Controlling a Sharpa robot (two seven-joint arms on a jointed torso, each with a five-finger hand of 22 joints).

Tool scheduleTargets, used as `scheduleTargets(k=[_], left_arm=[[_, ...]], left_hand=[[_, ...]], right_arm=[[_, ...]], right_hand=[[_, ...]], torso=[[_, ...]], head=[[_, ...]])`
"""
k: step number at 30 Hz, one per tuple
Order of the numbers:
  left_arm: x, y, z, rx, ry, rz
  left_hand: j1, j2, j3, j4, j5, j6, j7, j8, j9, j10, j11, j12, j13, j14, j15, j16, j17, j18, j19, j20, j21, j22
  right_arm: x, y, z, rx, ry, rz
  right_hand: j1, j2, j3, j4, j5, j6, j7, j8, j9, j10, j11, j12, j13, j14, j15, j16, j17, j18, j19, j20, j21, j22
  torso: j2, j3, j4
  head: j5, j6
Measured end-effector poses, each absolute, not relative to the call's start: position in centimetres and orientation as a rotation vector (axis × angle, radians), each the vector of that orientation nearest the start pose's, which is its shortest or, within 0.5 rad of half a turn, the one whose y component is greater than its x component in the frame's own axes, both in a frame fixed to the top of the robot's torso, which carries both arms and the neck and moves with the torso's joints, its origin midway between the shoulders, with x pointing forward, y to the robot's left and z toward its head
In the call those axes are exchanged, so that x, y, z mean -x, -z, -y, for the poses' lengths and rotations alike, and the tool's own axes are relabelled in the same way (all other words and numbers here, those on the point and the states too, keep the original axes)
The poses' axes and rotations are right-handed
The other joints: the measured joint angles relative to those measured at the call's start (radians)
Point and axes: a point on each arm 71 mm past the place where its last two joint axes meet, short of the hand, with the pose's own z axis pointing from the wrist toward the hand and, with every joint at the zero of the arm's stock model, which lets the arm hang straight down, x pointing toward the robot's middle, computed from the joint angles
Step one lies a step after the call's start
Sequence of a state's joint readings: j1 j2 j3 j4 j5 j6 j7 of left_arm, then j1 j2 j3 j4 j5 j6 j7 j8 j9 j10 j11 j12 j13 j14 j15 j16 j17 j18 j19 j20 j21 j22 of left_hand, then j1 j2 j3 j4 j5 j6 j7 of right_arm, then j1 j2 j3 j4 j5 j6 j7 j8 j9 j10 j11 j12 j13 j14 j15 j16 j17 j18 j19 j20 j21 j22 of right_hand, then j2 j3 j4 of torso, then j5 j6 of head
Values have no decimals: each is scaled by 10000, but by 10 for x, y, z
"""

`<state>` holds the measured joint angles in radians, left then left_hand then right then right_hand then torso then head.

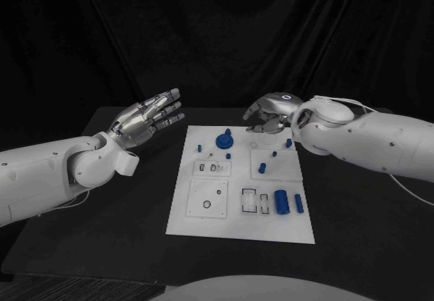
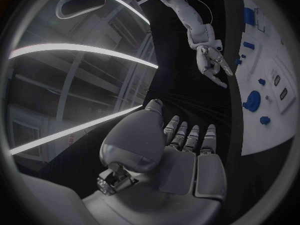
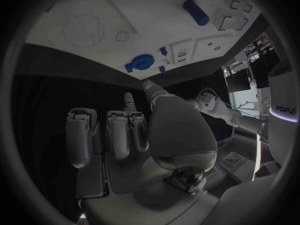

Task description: Assemble the parts on the task board

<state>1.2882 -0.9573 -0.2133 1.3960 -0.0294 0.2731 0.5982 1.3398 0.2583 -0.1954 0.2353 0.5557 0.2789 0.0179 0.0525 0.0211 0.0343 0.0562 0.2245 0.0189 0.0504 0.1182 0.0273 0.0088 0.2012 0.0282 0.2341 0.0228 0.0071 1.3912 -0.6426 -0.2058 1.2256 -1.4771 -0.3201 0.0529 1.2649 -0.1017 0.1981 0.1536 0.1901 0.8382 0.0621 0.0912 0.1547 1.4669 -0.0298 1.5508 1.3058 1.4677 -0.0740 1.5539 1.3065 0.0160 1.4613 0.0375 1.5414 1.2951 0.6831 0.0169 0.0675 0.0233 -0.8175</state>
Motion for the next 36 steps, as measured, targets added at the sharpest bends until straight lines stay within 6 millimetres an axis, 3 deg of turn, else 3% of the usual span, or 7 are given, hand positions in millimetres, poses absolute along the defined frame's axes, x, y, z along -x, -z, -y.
scheduleTargets(k=[2,7,9,15,21,23,36], left_arm=[[-483,185,-283,9004,19200,-14992],[-484,185,-284,9020,19178,-15016],[-483,185,-284,9023,19179,-15026],[-483,185,-285,9039,19173,-15042],[-483,186,-286,9055,19150,-15048],[-483,186,-286,9062,19147,-15055],[-485,187,-286,9060,19189,-15104]], left_hand=[[0,0,0,0,0,0,0,0,0,0,0,0,0,0,0,0,0,0,0,0,0,0],[0,0,0,0,0,0,0,0,0,0,0,0,0,0,0,0,0,0,0,0,0,0],[0,0,0,0,0,0,0,0,0,0,0,0,0,0,0,0,0,0,0,0,0,0],[0,0,0,-1,1,0,0,0,0,0,-1,0,0,0,0,0,0,0,0,0,0,0],[0,0,0,-1,1,0,0,0,0,0,0,0,0,0,0,0,0,0,0,0,0,0],[0,0,0,-1,1,0,0,0,0,0,-1,0,0,0,0,0,0,0,0,0,0,0],[1,0,-82,-82,1,0,0,0,0,-1,-1,-1,0,0,0,0,0,0,0,0,0,0]], right_arm=[[-546,150,197,3506,-5606,-15690],[-541,146,227,2605,-5320,-15771],[-540,146,238,2286,-5170,-15805],[-534,155,268,1475,-4715,-15961],[-529,168,277,1153,-4615,-16016],[-528,170,279,1109,-4615,-15994],[-527,177,280,980,-4473,-16078]], right_hand=[[162,-160,-7,-9,264,90,-44,135,94,-1,-2,0,0,0,-1,0,0,-1,0,0,6,0],[171,-168,143,-157,385,90,-45,258,175,-1,-2,0,0,-1,-1,0,0,-1,0,-1,7,0],[379,-373,142,-157,689,90,-45,262,230,-2,-3,0,0,0,-2,0,0,0,0,-1,7,0],[395,-389,142,-156,887,86,-43,406,310,-1,-2,0,0,-1,-2,0,0,-1,0,-1,7,0],[395,-390,-22,10,887,-40,78,508,383,-1,-2,0,0,-1,-2,0,0,-1,0,-2,7,0],[395,-390,-22,10,886,-136,-7,534,395,-1,-2,0,0,-1,-2,0,0,-1,0,-1,7,0],[394,-392,-105,423,869,-649,80,696,535,-1,-1,0,0,0,-1,0,0,-2,0,-1,7,0]], torso=[[-5,0,-7],[-34,-17,-39],[-46,-25,-54],[-97,-51,-105],[-97,-58,-112],[-91,-55,-112],[-88,-40,-117]], head=[[-3,1],[33,-27],[59,-36],[153,-79],[128,-32],[105,-7],[22,35]])
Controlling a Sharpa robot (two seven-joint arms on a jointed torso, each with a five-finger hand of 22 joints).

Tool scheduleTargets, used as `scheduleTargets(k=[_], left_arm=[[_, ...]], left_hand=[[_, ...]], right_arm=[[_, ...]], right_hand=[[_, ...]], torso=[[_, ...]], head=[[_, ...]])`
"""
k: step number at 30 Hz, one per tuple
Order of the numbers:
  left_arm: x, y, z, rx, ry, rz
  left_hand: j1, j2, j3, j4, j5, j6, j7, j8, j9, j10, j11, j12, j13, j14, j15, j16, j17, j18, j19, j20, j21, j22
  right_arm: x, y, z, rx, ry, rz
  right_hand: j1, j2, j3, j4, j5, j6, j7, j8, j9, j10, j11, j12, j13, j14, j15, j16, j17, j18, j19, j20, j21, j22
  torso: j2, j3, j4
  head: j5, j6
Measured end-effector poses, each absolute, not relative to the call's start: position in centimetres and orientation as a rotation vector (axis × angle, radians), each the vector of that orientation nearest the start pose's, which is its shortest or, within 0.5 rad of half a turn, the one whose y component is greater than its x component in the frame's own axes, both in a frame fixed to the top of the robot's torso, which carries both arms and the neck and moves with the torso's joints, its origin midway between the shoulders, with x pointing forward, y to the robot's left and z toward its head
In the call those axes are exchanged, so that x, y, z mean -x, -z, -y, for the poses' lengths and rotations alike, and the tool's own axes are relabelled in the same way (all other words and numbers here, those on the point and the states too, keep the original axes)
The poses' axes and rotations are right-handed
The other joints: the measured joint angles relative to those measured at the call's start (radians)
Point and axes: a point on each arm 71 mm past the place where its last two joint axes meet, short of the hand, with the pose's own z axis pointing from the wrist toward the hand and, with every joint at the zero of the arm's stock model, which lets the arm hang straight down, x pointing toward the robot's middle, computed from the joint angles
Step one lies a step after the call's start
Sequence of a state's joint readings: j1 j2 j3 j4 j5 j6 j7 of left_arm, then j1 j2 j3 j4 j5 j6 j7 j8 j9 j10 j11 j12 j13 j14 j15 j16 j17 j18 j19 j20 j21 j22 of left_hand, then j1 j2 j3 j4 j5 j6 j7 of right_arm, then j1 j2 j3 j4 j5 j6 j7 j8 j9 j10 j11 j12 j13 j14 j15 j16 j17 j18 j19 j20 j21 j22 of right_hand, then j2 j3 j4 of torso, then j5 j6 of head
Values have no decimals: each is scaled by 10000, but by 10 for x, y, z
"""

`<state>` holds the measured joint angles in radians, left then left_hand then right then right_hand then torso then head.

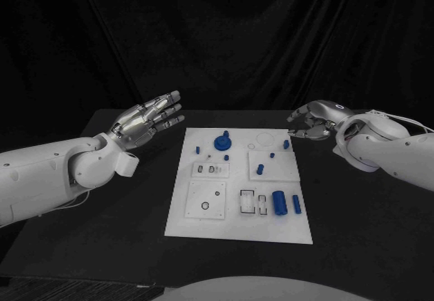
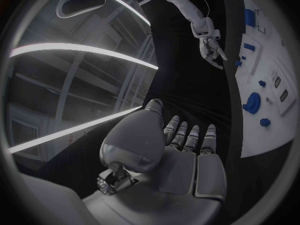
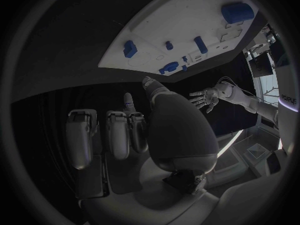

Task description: Assemble the parts on the task board

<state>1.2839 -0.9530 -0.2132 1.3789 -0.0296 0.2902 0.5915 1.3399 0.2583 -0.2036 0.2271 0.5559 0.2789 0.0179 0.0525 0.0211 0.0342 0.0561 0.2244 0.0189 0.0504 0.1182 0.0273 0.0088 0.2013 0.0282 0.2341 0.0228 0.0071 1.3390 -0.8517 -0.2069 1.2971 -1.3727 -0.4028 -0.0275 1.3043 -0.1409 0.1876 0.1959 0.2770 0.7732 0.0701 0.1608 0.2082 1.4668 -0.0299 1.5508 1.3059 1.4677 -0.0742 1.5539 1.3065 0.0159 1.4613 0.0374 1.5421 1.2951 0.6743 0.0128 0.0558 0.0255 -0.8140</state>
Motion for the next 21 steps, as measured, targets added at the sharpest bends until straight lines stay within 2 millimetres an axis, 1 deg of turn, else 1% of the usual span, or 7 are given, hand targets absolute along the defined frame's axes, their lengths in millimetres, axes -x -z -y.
scheduleTargets(k=[8,9,10,11,16,18,21], left_arm=[[-485,188,-286,9063,19219,-15121],[-485,188,-286,9064,19218,-15120],[-485,188,-286,9066,19216,-15119],[-485,188,-286,9067,19215,-15117],[-484,188,-287,9070,19211,-15111],[-484,188,-287,9071,19212,-15111],[-484,188,-287,9072,19214,-15111]], left_hand=[[0,0,0,0,0,0,0,0,0,0,0,0,0,0,0,0,0,0,0,0,0,0],[0,0,0,0,0,0,0,0,0,0,0,0,0,0,0,0,0,0,0,0,0,0],[0,0,0,0,0,0,0,0,0,0,0,0,0,0,0,0,0,0,0,0,0,0],[0,0,0,0,0,0,0,0,0,0,0,0,0,0,0,0,0,0,0,0,0,0],[0,0,0,0,0,0,0,0,0,0,0,0,0,0,0,0,0,0,0,0,0,0],[0,0,0,0,0,0,0,0,0,0,0,0,0,0,0,0,0,0,0,0,0,0],[0,0,0,0,0,0,0,0,0,0,0,0,0,0,0,0,0,0,0,0,0,0]], right_arm=[[-528,185,275,1024,-4471,-16390],[-528,186,275,1029,-4468,-16425],[-528,187,274,1032,-4466,-16456],[-528,188,274,1036,-4461,-16500],[-527,193,274,1045,-4437,-16670],[-527,195,274,1047,-4426,-16736],[-527,196,275,1049,-4411,-16814]], right_hand=[[1,-1,0,0,0,-2,2,6,11,0,1,0,0,0,0,0,0,1,0,0,0,0],[2,-1,0,1,0,-2,2,90,12,0,1,0,0,-1,0,0,0,1,0,0,0,0],[113,-112,0,1,0,-2,2,116,13,1,1,0,0,0,1,0,0,1,0,0,0,0],[142,-142,0,1,0,-2,2,116,14,1,1,0,0,0,0,0,0,0,0,0,0,0],[142,-142,0,1,0,-3,3,116,15,2,2,0,0,0,0,0,0,1,0,0,0,0],[142,-142,0,1,0,-3,3,116,15,68,69,0,0,0,0,0,0,0,0,0,0,0],[142,-142,0,1,-1,-3,3,116,18,68,69,0,0,0,0,0,0,1,0,0,0,0]], torso=[[-8,-2,17],[-9,-5,18],[-11,-8,19],[-12,-9,23],[-11,-18,28],[-10,-19,30],[-8,-19,37]], head=[[-18,13],[-11,13],[-4,13],[2,13],[13,20],[13,20],[9,21]])
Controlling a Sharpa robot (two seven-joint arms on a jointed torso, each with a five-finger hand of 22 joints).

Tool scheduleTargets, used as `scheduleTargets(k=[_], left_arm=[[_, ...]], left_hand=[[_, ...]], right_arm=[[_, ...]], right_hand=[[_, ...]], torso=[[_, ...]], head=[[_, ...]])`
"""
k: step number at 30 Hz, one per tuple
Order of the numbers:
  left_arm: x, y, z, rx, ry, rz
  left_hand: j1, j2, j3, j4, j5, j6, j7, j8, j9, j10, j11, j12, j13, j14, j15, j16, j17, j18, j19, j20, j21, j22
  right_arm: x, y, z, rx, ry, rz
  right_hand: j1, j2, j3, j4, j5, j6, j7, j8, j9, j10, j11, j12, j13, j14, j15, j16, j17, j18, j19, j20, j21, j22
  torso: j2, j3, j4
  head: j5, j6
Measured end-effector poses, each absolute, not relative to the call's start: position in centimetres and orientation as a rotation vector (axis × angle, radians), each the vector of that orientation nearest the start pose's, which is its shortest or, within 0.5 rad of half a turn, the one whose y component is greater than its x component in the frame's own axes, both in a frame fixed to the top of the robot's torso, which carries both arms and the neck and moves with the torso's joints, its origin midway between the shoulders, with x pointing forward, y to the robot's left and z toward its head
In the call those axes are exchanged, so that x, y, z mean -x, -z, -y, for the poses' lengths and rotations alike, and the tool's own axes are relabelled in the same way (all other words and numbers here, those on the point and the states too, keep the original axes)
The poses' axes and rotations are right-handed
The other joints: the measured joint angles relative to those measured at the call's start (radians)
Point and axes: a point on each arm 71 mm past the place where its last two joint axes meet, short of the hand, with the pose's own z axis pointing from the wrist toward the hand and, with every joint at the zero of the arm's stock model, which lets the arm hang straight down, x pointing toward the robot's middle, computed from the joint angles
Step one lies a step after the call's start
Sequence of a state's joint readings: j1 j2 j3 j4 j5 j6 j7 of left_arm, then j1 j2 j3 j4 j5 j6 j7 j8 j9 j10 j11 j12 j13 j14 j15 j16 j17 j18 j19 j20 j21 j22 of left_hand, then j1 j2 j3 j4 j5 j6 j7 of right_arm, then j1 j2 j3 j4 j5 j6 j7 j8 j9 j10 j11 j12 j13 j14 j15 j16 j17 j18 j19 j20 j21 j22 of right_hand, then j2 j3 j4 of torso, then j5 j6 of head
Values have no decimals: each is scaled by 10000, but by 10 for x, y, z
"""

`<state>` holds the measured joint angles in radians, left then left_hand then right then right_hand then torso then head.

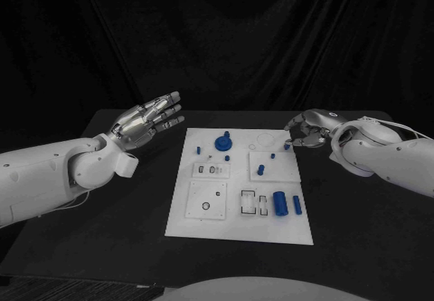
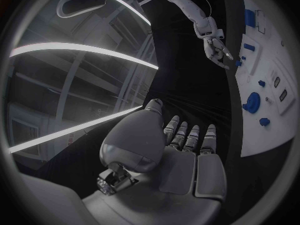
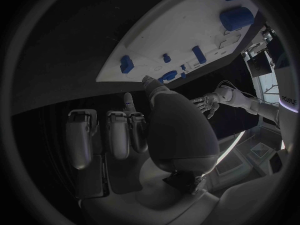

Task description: Assemble the parts on the task board

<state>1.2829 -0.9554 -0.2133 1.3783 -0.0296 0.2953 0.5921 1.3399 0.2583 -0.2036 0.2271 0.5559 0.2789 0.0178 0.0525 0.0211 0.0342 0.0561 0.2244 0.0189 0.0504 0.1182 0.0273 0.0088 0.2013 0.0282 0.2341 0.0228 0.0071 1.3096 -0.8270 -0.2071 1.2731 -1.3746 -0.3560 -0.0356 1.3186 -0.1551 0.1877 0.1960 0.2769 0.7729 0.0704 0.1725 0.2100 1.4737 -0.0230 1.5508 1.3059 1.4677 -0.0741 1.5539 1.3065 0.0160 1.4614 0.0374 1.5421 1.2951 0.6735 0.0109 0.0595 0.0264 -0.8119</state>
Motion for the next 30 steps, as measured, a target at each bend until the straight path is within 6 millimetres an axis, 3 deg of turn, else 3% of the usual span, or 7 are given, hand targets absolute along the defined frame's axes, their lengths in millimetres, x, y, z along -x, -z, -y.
scheduleTargets(k=[7,10,11,12,15,27,30], left_arm=[[-484,188,-287,9076,19215,-15111],[-484,188,-288,9077,19220,-15113],[-484,188,-288,9077,19221,-15113],[-484,188,-288,9077,19222,-15114],[-484,188,-288,9078,19226,-15115],[-483,188,-289,9091,19225,-15115],[-483,188,-290,9095,19223,-15117]], left_hand=[[0,0,0,0,0,0,0,0,0,0,0,0,0,0,0,0,0,-1,0,0,0,0],[0,0,0,0,0,0,0,0,0,0,0,0,0,0,0,0,0,-1,0,0,0,0],[0,0,0,0,0,0,0,0,0,0,0,0,0,0,0,0,0,0,0,0,0,0],[0,0,0,0,0,0,0,0,0,0,0,0,0,0,0,0,0,-1,0,0,0,0],[0,0,0,0,0,-1,0,0,0,0,0,0,0,0,0,0,0,0,0,0,0,0],[0,0,0,0,0,-2,0,0,0,0,0,0,0,0,0,0,0,0,0,0,0,0],[0,0,0,0,0,-2,0,0,0,0,0,0,0,0,0,0,0,0,0,0,0,0]], right_arm=[[-526,198,275,1056,-4396,-16907],[-526,199,276,1056,-4389,-16936],[-526,199,276,1056,-4387,-16946],[-526,199,276,1056,-4386,-16958],[-526,200,276,1047,-4367,-17010],[-526,209,276,1013,-4241,-17346],[-526,211,276,1014,-4225,-17405]], right_hand=[[2,1,0,0,2,-34,33,68,66,0,0,0,0,0,0,0,0,0,0,0,0,0],[187,183,1,0,14,-68,67,165,128,0,0,0,0,0,1,0,0,0,0,1,0,0],[187,183,0,0,19,-69,66,243,136,0,0,0,0,0,1,0,0,-1,0,1,0,-1],[348,24,0,0,46,-69,68,320,154,0,1,0,0,0,1,0,0,0,0,1,0,0],[506,151,1,-1,444,-280,65,416,214,0,1,0,0,0,2,0,0,0,0,1,0,0],[553,105,1,-2,444,-357,103,465,254,0,2,0,0,0,3,0,0,0,1,3,0,0],[553,105,1,-2,437,-355,103,604,285,-1,2,0,0,0,4,0,0,0,1,3,-1,0]], torso=[[13,4,12],[15,4,12],[15,4,11],[15,5,8],[15,7,2],[13,16,-6],[13,14,-5]], head=[[-12,-5],[-16,-20],[-16,-25],[-17,-30],[-17,-45],[13,-128],[14,-142]])
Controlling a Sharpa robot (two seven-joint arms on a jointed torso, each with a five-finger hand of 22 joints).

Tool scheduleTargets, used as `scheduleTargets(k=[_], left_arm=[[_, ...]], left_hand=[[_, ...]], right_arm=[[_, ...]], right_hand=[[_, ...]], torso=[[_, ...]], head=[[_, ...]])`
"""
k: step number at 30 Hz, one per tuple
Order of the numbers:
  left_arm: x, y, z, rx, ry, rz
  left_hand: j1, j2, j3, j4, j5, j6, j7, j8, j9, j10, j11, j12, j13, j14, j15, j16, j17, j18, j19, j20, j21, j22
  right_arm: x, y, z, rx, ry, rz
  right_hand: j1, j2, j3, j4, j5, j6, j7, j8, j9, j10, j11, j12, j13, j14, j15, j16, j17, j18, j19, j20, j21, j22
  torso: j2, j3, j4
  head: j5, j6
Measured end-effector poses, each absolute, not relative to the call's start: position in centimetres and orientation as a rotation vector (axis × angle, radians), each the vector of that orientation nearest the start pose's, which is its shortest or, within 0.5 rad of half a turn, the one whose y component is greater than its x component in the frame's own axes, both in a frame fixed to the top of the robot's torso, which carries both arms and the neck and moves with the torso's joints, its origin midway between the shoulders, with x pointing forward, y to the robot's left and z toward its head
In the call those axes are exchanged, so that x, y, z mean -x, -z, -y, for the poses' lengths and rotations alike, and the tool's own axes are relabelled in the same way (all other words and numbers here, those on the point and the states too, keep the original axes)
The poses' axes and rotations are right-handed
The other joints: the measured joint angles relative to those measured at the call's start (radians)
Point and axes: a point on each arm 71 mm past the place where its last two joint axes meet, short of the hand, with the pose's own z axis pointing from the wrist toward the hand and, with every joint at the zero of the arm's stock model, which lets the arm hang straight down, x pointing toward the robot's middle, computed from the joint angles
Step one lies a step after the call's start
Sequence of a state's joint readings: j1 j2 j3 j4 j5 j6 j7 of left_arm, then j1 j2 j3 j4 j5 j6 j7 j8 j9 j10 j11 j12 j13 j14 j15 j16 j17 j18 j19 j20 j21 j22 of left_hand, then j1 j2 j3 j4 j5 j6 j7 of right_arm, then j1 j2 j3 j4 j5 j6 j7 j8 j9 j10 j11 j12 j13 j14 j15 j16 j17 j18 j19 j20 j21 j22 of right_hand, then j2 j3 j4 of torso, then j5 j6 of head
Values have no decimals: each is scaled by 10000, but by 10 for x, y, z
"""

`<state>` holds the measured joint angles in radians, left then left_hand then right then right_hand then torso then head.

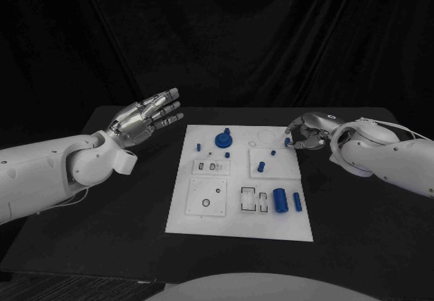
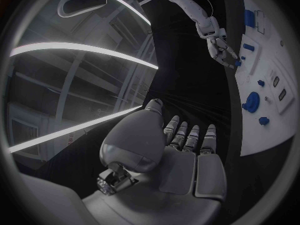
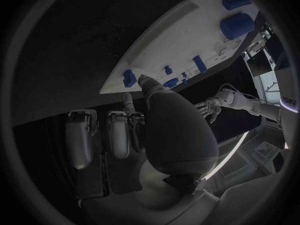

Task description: Assemble the parts on the task board

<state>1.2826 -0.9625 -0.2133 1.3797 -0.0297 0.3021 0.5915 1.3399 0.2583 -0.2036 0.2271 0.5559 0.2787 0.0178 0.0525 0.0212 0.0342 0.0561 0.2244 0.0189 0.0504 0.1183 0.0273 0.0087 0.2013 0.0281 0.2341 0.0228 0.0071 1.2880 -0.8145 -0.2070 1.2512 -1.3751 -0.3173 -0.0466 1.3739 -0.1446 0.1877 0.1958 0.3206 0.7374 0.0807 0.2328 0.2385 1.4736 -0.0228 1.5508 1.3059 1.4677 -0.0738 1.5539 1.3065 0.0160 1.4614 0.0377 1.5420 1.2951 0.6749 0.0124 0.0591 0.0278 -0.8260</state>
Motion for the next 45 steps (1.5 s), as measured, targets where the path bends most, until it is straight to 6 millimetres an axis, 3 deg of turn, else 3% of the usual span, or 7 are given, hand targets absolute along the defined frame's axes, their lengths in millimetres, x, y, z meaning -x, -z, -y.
scheduleTargets(k=[3,7,12,19,21,23,45], left_arm=[[-483,188,-290,9097,19222,-15118],[-483,188,-290,9098,19224,-15124],[-483,188,-290,9100,19227,-15131],[-483,188,-291,9109,19216,-15131],[-483,188,-291,9109,19216,-15132],[-483,188,-291,9110,19217,-15134],[-483,188,-292,9118,19210,-15133]], left_hand=[[0,0,0,0,0,0,0,0,0,0,0,0,0,0,0,0,0,0,0,0,0,0],[0,0,0,0,0,0,0,0,0,0,0,0,0,0,0,0,0,0,0,0,0,0],[0,0,0,0,0,0,0,0,0,0,0,0,0,0,0,0,0,-1,0,0,0,0],[0,0,0,0,0,0,0,0,0,0,0,0,0,0,0,0,0,0,0,0,0,0],[0,0,0,0,0,0,0,0,0,0,0,0,0,0,0,0,0,0,0,0,0,0],[0,0,0,0,0,0,0,0,0,0,1,0,0,0,0,0,0,-1,0,0,0,0],[0,0,0,0,0,1,-1,0,0,0,1,0,0,0,0,0,0,0,0,0,0,0]], right_arm=[[-526,213,276,1013,-4205,-17459],[-527,214,275,1018,-4188,-17507],[-527,215,275,1019,-4162,-17534],[-529,216,276,1003,-4087,-17560],[-530,217,276,1002,-4068,-17579],[-530,217,276,1001,-4048,-17607],[-532,221,273,1048,-4008,-17811]], right_hand=[[0,0,0,0,-12,-74,65,8,26,0,0,0,0,0,1,0,0,-1,70,69,0,0],[-1,0,0,1,-320,-123,20,161,106,0,1,0,0,1,2,0,0,-1,70,70,0,0],[0,0,0,1,-302,-158,54,279,145,0,1,0,0,67,70,0,0,-1,70,70,0,0],[1,1,1,0,618,-219,64,592,237,-1,2,0,0,67,70,0,0,-1,70,70,-1,0],[1,1,1,0,626,-268,21,598,246,-1,2,0,0,67,70,0,0,-1,70,70,-1,0],[1,1,1,0,627,-268,21,598,275,-138,141,0,0,66,71,0,0,-1,70,70,-1,0],[0,2,1,0,627,-152,55,936,375,-138,141,0,0,65,72,0,0,-1,70,71,-8,0]], torso=[[1,-4,5],[1,-7,12],[-1,-5,12],[-2,-1,5],[-2,0,5],[-2,0,5],[-3,-9,12]], head=[[-4,-18],[-17,-37],[-21,-58],[4,-72],[5,-75],[5,-81],[22,-103]])
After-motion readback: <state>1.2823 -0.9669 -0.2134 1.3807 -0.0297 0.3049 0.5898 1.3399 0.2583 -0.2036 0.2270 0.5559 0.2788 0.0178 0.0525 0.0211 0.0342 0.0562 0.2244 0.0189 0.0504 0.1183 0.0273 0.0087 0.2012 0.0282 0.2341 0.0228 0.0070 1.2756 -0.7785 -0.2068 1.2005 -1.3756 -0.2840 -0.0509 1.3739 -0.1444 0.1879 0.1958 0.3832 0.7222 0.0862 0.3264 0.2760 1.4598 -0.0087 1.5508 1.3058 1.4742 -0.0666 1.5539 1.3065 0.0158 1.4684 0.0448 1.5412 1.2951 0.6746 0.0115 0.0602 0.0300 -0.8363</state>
